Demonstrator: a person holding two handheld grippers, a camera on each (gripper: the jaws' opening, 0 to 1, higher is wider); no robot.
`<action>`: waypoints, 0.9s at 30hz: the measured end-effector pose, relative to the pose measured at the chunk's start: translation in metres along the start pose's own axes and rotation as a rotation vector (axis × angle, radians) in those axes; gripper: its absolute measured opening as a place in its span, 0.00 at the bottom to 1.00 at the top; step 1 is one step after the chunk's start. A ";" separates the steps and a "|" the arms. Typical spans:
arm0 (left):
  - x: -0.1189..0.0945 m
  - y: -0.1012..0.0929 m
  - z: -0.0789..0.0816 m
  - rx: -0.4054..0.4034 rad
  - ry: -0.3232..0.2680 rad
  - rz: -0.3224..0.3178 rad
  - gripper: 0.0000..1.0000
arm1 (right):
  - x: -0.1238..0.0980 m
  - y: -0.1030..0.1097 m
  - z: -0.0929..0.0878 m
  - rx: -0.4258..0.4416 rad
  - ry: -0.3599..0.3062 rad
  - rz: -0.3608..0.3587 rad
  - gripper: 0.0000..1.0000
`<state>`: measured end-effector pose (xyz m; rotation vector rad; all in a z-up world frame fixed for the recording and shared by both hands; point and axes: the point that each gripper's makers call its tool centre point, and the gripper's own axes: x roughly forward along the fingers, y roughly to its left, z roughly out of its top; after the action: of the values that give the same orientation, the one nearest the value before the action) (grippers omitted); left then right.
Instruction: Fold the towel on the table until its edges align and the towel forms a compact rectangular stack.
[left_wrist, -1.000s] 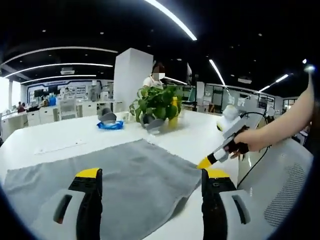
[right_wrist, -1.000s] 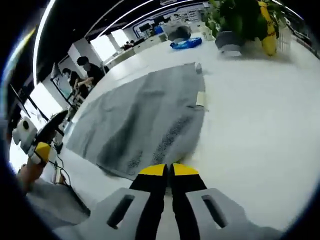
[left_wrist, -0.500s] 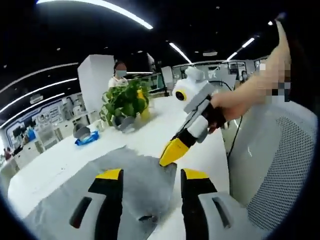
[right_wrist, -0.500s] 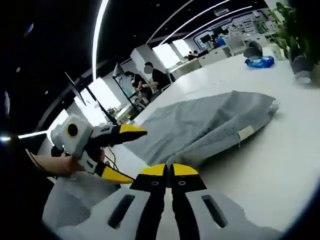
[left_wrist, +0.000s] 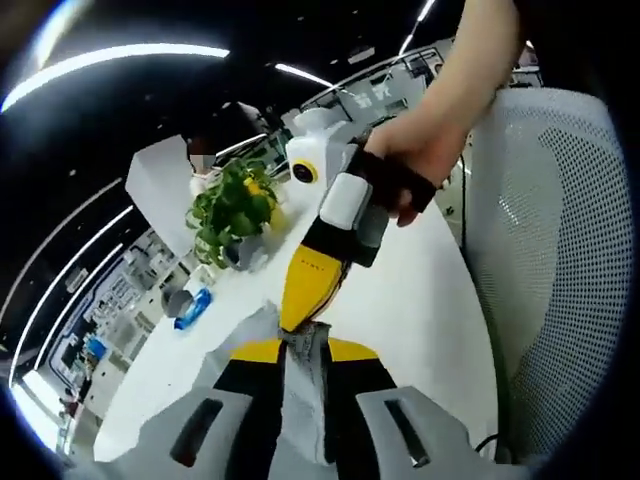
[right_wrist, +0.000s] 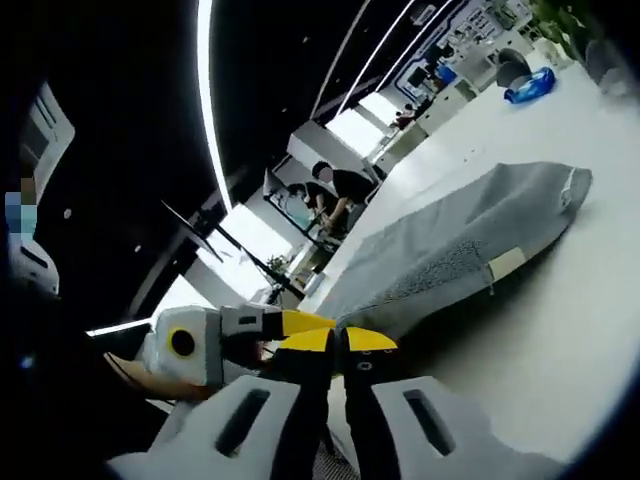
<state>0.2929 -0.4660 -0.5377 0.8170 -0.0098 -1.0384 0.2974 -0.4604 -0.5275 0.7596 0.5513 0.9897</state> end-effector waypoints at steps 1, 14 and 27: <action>0.000 -0.001 0.000 -0.019 -0.004 -0.001 0.12 | 0.001 0.003 0.003 0.017 -0.014 0.018 0.02; -0.007 0.020 -0.004 -0.178 -0.012 0.047 0.03 | -0.004 -0.012 0.007 0.110 -0.061 -0.002 0.13; -0.004 0.012 -0.002 -0.154 -0.006 0.023 0.03 | 0.001 -0.009 -0.005 0.005 0.009 -0.010 0.03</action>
<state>0.3006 -0.4587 -0.5304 0.6724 0.0546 -1.0066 0.2990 -0.4613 -0.5371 0.7564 0.5655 0.9833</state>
